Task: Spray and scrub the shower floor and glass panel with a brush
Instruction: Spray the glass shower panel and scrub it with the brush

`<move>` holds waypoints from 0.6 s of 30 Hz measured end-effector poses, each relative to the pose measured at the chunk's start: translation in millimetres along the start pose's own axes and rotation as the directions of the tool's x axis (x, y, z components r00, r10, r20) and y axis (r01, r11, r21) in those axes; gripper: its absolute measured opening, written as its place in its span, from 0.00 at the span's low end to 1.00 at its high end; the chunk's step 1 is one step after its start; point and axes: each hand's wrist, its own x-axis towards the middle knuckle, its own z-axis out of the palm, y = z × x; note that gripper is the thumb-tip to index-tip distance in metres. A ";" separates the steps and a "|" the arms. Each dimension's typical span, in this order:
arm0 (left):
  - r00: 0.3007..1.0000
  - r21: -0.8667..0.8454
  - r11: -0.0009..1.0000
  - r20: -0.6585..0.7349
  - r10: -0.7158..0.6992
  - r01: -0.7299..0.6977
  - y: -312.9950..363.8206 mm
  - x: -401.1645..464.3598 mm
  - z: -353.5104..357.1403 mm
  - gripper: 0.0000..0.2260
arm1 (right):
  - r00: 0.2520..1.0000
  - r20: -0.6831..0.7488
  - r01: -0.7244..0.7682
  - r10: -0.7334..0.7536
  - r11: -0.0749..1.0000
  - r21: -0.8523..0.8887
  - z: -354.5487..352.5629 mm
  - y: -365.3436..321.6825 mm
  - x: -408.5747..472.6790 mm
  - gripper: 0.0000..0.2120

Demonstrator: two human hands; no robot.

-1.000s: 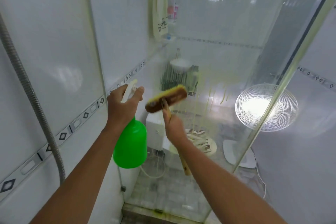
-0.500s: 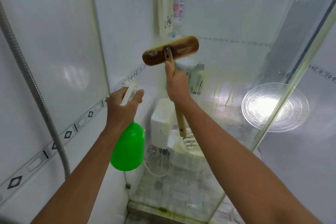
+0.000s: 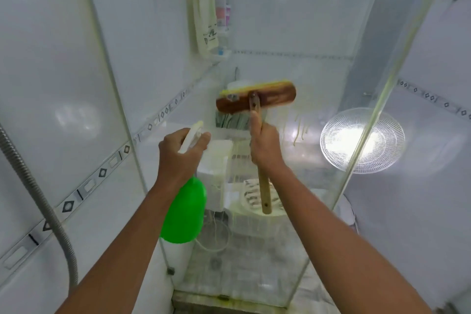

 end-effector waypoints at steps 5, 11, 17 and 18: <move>0.992 -0.009 0.999 0.125 0.034 -0.033 18.6 -4.2 33.8 0.16 | 0.988 -0.138 0.077 -0.071 0.996 0.043 -75.2 -72.9 53.6 0.29; 0.980 -0.054 0.997 0.193 -0.048 0.059 41.2 -9.6 71.0 0.14 | 0.993 -0.119 0.019 -0.007 0.995 0.095 -113.5 -81.6 51.7 0.27; 0.979 -0.041 0.998 0.197 0.057 -0.050 39.2 -9.0 79.1 0.13 | 0.991 -0.127 0.055 -0.047 0.997 0.060 -114.1 -74.8 48.2 0.27; 0.977 -0.037 0.999 0.210 0.047 -0.040 37.8 -9.7 79.7 0.13 | 0.990 -0.128 0.058 -0.050 0.997 0.057 -113.1 -75.1 47.1 0.27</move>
